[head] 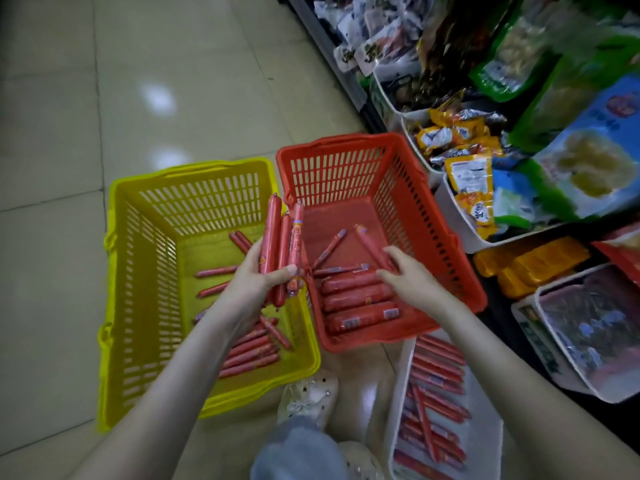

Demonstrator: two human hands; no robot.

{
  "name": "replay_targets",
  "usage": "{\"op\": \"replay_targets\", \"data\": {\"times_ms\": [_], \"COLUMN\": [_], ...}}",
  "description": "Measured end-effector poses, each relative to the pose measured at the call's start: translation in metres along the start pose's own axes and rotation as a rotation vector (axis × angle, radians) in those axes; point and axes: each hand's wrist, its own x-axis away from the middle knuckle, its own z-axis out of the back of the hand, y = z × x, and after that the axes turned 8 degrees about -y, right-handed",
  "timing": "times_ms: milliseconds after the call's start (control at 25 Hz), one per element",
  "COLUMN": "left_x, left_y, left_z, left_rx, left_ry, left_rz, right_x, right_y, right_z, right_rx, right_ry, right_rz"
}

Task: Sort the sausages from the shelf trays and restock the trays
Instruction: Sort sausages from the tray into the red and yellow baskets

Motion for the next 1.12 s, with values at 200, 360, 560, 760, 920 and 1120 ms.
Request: {"op": "replay_targets", "data": {"times_ms": [200,360,560,760,920,1120], "left_x": [-0.034,-0.047,-0.047,-0.042,-0.035,-0.037], "left_y": [-0.026,-0.042,-0.041,-0.035,-0.023,-0.011], "left_z": [0.013,0.017,0.010,-0.009,-0.018,0.018], "left_rx": [-0.013,-0.099,-0.227,-0.660,-1.149,-1.079], "left_ry": [0.017,0.014,-0.018,-0.163,-0.176,-0.013], "left_rz": [0.017,0.041,0.087,0.042,0.074,0.177], "right_x": [-0.070,-0.108,-0.078,-0.042,-0.044,-0.069], "right_y": [0.038,0.042,0.008,-0.017,-0.007,0.031], "right_z": [-0.034,-0.049,-0.047,-0.049,-0.049,-0.030], "right_rx": [0.632,0.713,0.411,0.660,0.760,0.573], "right_ry": [-0.043,0.024,0.338,0.355,0.318,0.498], "right_rz": [0.088,0.129,0.430,0.784,0.858,0.534]}}
